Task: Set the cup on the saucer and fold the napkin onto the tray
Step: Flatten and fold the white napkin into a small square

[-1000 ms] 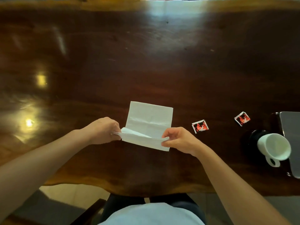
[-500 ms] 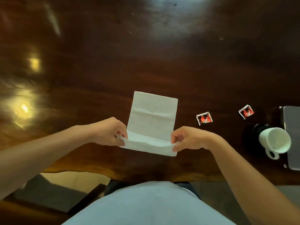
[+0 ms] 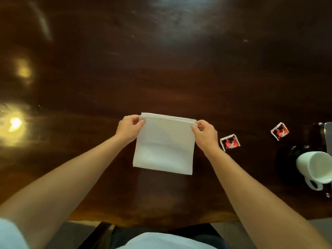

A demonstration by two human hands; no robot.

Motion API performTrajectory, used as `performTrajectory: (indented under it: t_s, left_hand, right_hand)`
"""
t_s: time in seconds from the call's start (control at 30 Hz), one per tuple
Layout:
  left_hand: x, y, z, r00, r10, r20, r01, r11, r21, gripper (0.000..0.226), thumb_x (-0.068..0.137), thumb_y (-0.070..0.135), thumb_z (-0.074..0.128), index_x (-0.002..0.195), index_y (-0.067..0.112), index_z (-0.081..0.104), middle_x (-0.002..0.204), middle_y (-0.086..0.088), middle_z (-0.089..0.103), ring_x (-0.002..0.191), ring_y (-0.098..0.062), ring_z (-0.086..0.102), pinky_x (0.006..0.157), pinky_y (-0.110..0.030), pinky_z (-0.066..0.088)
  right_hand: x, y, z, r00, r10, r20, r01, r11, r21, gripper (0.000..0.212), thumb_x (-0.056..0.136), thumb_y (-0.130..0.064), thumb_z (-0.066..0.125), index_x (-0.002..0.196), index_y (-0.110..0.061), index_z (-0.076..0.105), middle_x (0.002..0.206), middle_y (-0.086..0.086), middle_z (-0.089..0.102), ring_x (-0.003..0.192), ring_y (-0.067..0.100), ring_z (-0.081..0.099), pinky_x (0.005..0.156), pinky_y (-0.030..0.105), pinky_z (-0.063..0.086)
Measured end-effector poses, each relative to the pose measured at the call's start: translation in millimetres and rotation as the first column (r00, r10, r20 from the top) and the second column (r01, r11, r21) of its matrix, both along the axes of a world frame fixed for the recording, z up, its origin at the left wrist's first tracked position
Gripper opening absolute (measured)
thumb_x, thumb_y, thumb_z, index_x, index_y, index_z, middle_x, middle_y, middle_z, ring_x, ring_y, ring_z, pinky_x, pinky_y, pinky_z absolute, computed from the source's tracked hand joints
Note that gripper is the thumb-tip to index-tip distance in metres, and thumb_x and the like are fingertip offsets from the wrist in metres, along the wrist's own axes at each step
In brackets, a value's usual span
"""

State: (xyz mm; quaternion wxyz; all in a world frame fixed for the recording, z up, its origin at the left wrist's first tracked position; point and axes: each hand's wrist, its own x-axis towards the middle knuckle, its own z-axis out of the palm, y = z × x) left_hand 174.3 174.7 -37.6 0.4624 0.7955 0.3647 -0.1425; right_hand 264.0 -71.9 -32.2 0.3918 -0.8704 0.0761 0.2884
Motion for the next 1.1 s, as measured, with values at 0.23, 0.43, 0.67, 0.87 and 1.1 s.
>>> performTrajectory:
  t_s: [0.23,0.43,0.67,0.87,1.1]
  left_hand:
    - [4,3,-17,1.0,-0.016,0.018,0.014,0.994,0.113,0.027,0.101,0.036,0.055,0.088,0.017,0.07,0.083,-0.001,0.072,0.078,-0.022,0.068,0.07,-0.046,0.056]
    - [11,1,-17,0.999,-0.029,0.019,0.026,0.989,0.148,0.027,0.1,0.037,0.057,0.089,0.016,0.07,0.083,-0.001,0.071,0.079,-0.018,0.067,0.067,-0.038,0.053]
    - [14,-5,-11,0.999,0.007,-0.042,0.004,0.964,0.267,0.026,0.096,0.042,0.059,0.094,0.016,0.063,0.082,0.001,0.066,0.08,-0.022,0.066,0.065,-0.037,0.051]
    - [-27,-23,-9,0.83,-0.557,0.001,0.418,0.623,0.661,0.061,0.096,0.041,0.056,0.144,0.006,0.042,0.15,-0.018,0.042,0.14,-0.034,0.041,0.11,-0.044,0.044]
    - [-61,-45,-72,0.727,-0.67,-0.154,0.597,0.504,0.624,0.07,0.103,0.047,0.019,0.16,0.008,0.006,0.169,-0.016,0.004,0.156,-0.032,0.0,0.126,-0.045,0.001]
  right_hand:
    - [5,10,-21,0.999,-0.037,0.035,0.04,0.995,-0.086,0.023,0.1,-0.031,0.052,0.094,-0.017,0.069,0.086,0.0,0.069,0.079,0.014,0.065,0.059,0.027,0.047]
    - [8,13,-26,0.997,-0.026,0.071,0.039,0.98,-0.196,0.023,0.098,-0.027,0.052,0.088,-0.012,0.067,0.081,0.003,0.065,0.069,0.012,0.058,0.056,0.026,0.045]
    - [11,6,-20,0.992,-0.049,0.116,0.07,0.979,-0.189,0.021,0.095,-0.033,0.063,0.087,-0.013,0.063,0.083,0.002,0.064,0.076,0.018,0.063,0.056,0.025,0.045]
    - [-16,17,-9,0.861,0.289,0.418,-0.184,0.944,-0.276,0.036,0.098,-0.024,0.056,0.131,-0.008,0.058,0.125,0.009,0.062,0.121,0.026,0.055,0.098,0.037,0.048]
    - [-97,50,-59,0.611,0.781,0.13,-0.664,0.594,-0.454,0.066,0.106,-0.049,0.014,0.159,-0.019,-0.011,0.167,0.002,-0.02,0.152,0.023,-0.023,0.123,0.05,-0.011]
